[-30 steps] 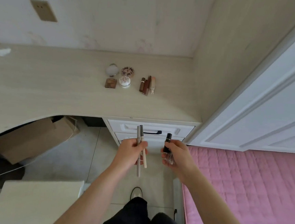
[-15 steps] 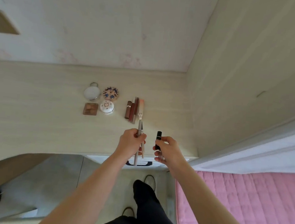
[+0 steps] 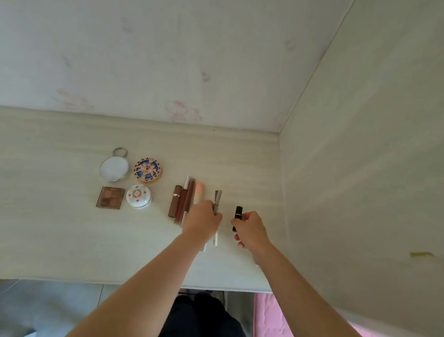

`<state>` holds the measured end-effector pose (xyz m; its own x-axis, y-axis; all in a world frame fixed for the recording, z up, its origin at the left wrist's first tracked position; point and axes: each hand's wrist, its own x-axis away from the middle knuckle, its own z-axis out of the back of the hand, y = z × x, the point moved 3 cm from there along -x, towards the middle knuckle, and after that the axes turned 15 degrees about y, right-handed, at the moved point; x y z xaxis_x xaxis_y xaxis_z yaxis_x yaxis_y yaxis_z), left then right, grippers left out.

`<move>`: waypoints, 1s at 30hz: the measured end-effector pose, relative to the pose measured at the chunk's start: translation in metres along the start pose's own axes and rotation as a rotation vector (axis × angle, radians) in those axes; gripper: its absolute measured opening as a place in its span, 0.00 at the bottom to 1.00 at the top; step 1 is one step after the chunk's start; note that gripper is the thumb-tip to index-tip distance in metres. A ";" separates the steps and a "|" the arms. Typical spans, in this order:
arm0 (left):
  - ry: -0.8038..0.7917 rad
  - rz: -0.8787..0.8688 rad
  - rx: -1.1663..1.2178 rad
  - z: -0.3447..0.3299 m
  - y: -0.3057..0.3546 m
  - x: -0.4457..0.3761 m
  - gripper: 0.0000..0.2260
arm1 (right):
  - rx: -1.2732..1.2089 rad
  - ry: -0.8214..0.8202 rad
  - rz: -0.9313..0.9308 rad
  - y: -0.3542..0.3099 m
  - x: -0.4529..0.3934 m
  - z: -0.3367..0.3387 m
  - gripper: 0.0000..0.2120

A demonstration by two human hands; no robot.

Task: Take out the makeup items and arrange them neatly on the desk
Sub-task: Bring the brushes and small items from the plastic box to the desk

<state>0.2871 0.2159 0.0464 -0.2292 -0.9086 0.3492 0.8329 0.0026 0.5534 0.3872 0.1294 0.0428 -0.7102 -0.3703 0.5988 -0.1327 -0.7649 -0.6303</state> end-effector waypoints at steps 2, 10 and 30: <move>-0.018 -0.023 -0.087 -0.003 0.005 -0.009 0.06 | 0.066 0.035 0.017 -0.004 -0.013 -0.003 0.08; -0.049 -0.066 -0.240 -0.013 0.007 -0.047 0.08 | 0.381 0.055 0.156 -0.016 -0.034 -0.025 0.11; 0.004 -0.139 -0.300 -0.009 0.000 -0.074 0.09 | 0.400 0.108 0.247 -0.036 -0.051 -0.047 0.12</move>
<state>0.3087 0.2797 0.0134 -0.3493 -0.8932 0.2831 0.9052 -0.2437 0.3481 0.3954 0.2008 0.0120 -0.7574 -0.5258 0.3872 0.3105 -0.8116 -0.4948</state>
